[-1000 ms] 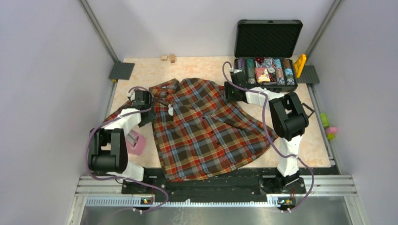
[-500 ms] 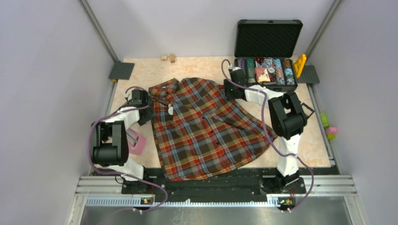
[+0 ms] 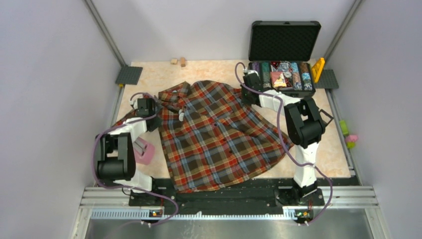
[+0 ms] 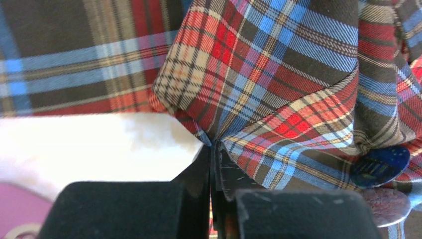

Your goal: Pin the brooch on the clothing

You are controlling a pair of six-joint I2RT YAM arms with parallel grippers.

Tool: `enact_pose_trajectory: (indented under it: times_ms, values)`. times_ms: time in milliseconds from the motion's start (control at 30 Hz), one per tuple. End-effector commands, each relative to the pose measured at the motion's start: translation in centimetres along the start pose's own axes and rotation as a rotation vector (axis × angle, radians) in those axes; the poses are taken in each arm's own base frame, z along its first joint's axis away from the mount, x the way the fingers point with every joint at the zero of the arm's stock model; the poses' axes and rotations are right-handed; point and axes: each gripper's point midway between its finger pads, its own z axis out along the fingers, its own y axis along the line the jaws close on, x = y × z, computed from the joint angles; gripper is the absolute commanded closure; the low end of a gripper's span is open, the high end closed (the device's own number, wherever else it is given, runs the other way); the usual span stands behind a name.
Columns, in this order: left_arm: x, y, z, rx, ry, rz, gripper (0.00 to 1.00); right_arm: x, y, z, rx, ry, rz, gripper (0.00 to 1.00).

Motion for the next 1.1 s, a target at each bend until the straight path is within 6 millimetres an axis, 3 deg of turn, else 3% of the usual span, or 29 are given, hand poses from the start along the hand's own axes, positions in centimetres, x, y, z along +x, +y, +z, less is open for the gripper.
enact_pose_trajectory:
  times_ms: [0, 200, 467, 600, 733, 833, 933, 1067]
  values:
    - [-2.2, 1.4, -2.4, -0.004, -0.119, -0.076, 1.0, -3.2, -1.0, -1.5, 0.102, -0.105, 0.021, 1.0]
    - [-1.3, 2.8, -4.7, 0.001, -0.136, -0.095, 1.0, -3.9, -2.4, -2.1, 0.162, -0.128, 0.051, 1.0]
    - [0.9, 3.7, -5.9, 0.01, -0.104, -0.111, 1.0, -3.7, -2.8, -2.2, 0.184, -0.119, 0.076, 1.0]
    - [0.8, 4.3, -7.1, 0.0, -0.139, -0.111, 1.0, -3.8, -3.3, -2.6, 0.212, -0.126, 0.091, 1.0]
    - [0.4, 3.9, -7.6, 0.022, -0.143, -0.088, 1.0, -4.1, -3.2, -3.0, 0.199, -0.134, 0.105, 1.0]
    - [0.3, 3.0, -7.8, 0.057, -0.112, -0.048, 1.0, -4.6, -1.9, -3.4, 0.13, -0.134, 0.094, 0.99]
    - [-0.5, 1.9, -8.2, 0.088, -0.095, -0.002, 0.87, -5.6, 0.0, -4.3, 0.015, -0.146, 0.051, 0.75]
    - [-2.6, -0.1, -9.1, 0.146, -0.111, 0.047, 0.52, -6.9, 2.2, -6.6, -0.095, -0.175, -0.014, 0.42]
